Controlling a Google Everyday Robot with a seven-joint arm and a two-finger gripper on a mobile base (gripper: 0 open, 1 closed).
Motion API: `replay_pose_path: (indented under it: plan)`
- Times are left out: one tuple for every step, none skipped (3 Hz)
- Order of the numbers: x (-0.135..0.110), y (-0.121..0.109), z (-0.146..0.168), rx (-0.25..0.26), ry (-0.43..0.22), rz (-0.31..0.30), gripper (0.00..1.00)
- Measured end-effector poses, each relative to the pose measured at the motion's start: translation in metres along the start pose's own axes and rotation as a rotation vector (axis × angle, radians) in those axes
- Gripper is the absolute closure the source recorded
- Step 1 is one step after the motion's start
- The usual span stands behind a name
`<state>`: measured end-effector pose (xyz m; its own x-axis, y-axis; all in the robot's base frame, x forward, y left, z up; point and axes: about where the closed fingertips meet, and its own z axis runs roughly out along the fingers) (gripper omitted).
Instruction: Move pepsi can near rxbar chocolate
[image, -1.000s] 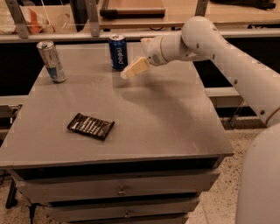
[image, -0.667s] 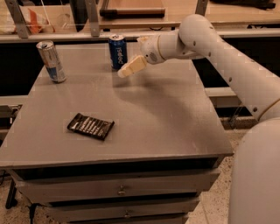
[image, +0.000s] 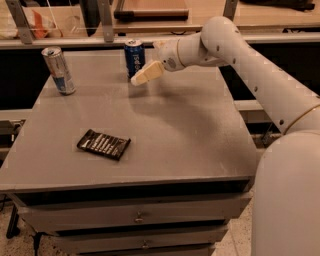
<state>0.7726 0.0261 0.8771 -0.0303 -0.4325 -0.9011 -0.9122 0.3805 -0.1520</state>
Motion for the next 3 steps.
replay_pose_path:
  plan:
    - [-0.0004, -0.0039, 0.0042, 0.012, -0.008, 0.022, 0.0]
    - [-0.0018, -0.0072, 0.0074, 0.034, -0.008, 0.032, 0.0]
    - [-0.0044, -0.0093, 0.0098, 0.047, -0.014, 0.041, 0.0]
